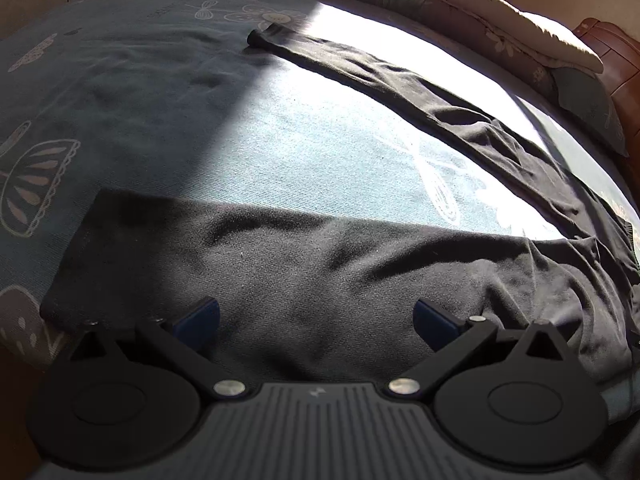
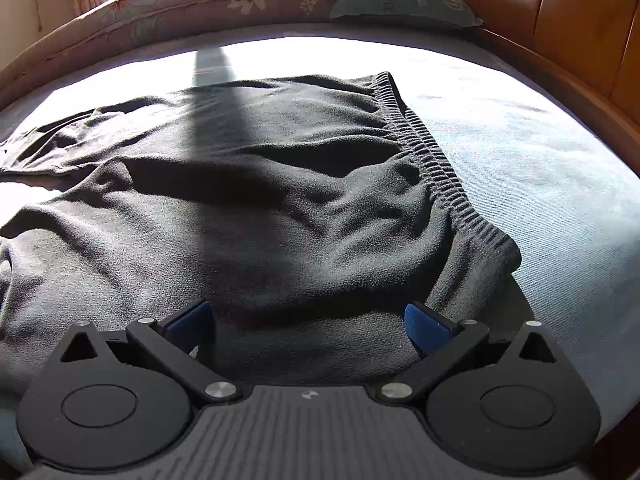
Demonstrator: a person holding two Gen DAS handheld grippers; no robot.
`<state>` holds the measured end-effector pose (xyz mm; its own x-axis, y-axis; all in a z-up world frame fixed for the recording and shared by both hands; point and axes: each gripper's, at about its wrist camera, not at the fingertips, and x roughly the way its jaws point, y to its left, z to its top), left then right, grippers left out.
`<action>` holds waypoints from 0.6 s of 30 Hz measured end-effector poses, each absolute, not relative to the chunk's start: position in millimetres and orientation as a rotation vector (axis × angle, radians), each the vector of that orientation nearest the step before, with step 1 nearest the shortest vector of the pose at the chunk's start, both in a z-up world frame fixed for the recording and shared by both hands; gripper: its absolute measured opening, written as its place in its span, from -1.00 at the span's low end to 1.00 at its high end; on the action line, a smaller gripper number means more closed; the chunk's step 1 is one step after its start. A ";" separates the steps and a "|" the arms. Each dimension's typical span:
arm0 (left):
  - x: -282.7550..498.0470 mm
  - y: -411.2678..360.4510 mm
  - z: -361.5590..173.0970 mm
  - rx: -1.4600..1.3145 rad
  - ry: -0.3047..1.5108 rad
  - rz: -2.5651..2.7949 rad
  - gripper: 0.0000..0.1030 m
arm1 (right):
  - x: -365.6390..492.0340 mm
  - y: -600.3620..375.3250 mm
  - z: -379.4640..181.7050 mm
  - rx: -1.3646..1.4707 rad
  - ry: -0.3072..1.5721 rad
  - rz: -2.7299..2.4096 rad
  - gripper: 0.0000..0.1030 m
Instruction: Fold clothes
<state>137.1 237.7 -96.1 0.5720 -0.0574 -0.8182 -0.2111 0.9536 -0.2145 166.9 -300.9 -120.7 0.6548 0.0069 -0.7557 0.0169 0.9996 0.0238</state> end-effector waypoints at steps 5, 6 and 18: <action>142.9 246.1 -105.6 -0.342 0.999 0.124 0.99 | 166.6 -300.4 -120.8 0.031 0.856 -0.010 1.00; 144.2 246.6 -104.2 -0.351 1.002 0.122 0.99 | 166.5 -300.5 -120.9 0.031 0.855 -0.010 1.00; 247.8 177.9 -42.6 -0.258 0.916 -0.207 0.99 | 163.8 -297.3 -123.1 0.035 0.830 -0.037 1.00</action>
<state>247.8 177.9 -42.6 0.5929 -0.2850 -0.7532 0.0667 0.9495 -0.3067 163.8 -297.3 -123.1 0.6742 -0.0186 -0.7383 0.0464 0.9988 0.0172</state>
